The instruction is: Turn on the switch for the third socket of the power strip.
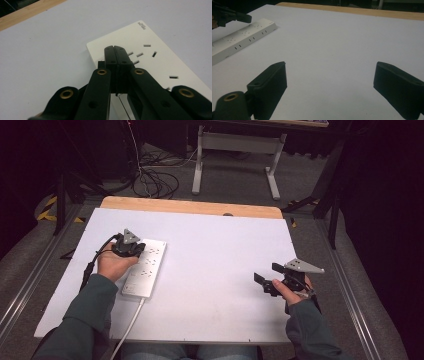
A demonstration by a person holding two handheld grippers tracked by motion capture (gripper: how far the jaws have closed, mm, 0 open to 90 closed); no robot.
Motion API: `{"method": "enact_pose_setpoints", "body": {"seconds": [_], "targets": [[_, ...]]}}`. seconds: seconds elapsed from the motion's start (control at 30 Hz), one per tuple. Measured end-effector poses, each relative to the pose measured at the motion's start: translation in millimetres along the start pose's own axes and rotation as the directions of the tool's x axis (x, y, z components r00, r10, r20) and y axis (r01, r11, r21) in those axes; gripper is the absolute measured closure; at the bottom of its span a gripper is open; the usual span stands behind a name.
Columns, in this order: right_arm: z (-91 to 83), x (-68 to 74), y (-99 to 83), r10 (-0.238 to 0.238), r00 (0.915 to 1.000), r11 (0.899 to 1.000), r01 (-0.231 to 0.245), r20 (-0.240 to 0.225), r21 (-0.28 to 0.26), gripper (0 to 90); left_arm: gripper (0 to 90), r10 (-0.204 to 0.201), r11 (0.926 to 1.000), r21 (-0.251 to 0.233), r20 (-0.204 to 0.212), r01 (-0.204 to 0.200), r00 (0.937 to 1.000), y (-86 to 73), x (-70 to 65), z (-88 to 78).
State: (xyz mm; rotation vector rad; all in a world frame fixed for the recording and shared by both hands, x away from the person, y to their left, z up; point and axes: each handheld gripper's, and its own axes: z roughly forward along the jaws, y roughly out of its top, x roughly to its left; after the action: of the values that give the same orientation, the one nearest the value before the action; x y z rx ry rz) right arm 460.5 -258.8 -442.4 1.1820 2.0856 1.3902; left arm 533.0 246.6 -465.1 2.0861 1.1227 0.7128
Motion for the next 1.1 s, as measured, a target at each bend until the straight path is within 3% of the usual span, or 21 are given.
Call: {"method": "enact_pose_setpoints", "body": {"seconds": [0.6,1.1], "targets": [[-0.6,0.7,0.1,0.000,1.0000,1.000,0.000,0.000,-0.002,11.9,90.0,0.006,0.9997,0.024,0.018,-0.007,0.9998,-1.9,-0.5,2.7],[-0.7,0.6,0.1,-0.004,1.0000,1.000,0.004,0.000,-0.001,11.9,90.0,0.029,0.9992,0.029,-0.013,-0.028,0.9995,-2.2,-4.0,2.2]]}}
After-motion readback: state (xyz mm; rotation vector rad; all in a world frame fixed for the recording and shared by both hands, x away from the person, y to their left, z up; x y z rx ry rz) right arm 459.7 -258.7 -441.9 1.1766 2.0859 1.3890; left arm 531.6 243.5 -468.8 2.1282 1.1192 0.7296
